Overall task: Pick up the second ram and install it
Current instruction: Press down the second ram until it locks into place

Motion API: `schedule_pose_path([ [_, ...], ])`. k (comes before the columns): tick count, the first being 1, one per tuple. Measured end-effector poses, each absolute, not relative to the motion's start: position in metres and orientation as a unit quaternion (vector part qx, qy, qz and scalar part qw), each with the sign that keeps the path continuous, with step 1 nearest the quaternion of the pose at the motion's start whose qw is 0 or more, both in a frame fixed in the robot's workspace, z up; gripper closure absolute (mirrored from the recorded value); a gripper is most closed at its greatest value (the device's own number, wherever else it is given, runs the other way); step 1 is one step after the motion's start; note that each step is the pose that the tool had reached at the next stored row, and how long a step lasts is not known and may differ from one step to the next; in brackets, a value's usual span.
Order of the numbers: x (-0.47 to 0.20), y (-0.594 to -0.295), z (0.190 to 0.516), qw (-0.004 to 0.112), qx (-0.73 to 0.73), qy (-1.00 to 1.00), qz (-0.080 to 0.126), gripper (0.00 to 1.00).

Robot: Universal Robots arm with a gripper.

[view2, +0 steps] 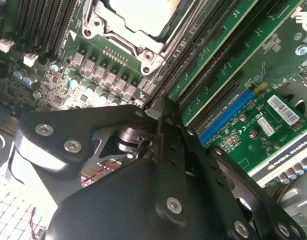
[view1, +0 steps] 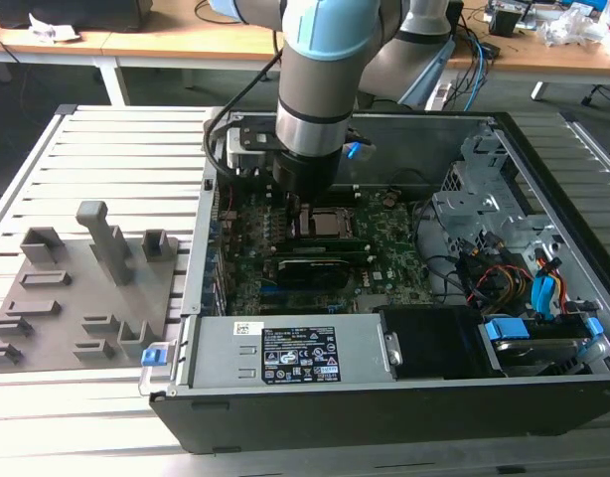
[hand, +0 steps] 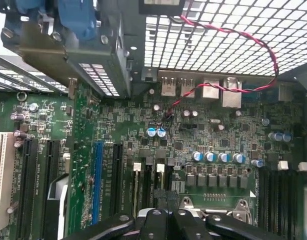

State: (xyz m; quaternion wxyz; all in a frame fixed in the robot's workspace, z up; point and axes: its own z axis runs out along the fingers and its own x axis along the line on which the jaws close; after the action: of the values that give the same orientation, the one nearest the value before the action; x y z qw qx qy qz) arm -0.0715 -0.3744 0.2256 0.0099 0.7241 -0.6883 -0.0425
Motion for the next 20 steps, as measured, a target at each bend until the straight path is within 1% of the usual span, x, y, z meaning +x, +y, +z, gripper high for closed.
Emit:
schedule_pose_path([
  [3, -0.07, -0.374, 0.231, 0.008, 0.724, -0.688, -0.043, 0.89],
  [4, -0.066, -0.374, 0.233, 0.01, 0.724, -0.688, -0.043, 0.89],
  [5, -0.057, -0.374, 0.233, 0.012, 0.724, -0.688, -0.046, 0.89],
  [7, -0.034, -0.374, 0.233, 0.021, 0.723, -0.688, -0.056, 0.89],
  [8, -0.027, -0.374, 0.233, 0.023, 0.723, -0.688, -0.059, 0.89],
  [10, -0.025, -0.374, 0.24, 0.023, 0.723, -0.688, -0.059, 0.89],
  [14, -0.025, -0.374, 0.278, 0.023, 0.723, -0.688, -0.059, 0.89],
  [20, -0.025, -0.374, 0.279, 0.023, 0.723, -0.688, -0.059, 0.89],
])
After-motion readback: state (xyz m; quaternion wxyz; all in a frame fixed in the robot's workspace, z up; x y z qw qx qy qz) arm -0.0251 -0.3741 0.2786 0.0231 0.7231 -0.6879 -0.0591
